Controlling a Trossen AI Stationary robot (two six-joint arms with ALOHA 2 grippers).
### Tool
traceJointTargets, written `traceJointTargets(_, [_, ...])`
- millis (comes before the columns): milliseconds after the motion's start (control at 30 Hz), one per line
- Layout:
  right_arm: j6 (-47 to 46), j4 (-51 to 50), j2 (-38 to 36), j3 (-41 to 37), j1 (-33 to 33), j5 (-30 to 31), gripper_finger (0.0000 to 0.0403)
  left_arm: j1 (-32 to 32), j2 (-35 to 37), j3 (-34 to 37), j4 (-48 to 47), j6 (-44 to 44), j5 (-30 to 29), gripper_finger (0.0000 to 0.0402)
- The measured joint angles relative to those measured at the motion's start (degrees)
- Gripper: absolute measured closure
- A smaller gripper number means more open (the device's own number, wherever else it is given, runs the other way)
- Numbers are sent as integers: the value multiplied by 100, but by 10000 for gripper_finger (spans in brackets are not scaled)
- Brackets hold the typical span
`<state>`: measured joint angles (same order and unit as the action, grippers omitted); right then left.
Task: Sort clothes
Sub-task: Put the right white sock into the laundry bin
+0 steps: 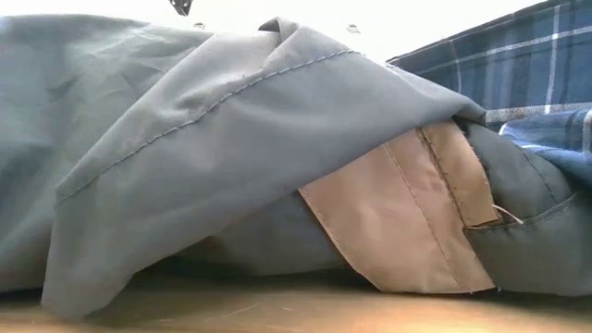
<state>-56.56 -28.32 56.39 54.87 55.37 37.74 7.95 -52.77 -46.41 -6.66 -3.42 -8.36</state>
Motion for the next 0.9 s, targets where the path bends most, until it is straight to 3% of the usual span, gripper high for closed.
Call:
traceJointTargets(167, [2002,881,-227,0,-237,426,403,-1,-147,1,5,13,-2,240])
traceJointTargets(433, [4852,1994,-389,0,-983,454,403,15,-149,8,-23,345,-4,240])
traceJointTargets(633, [6290,2625,-397,0,-1909,341,403,46,5,285,-547,796,-279,240])
traceJointTargets(767, [6984,3244,-377,0,-2822,-368,403,43,393,619,-758,1095,-681,240])
traceJointTargets(900, [7240,4051,-260,0,-3988,-1588,403,44,1003,819,-712,1198,-783,240])
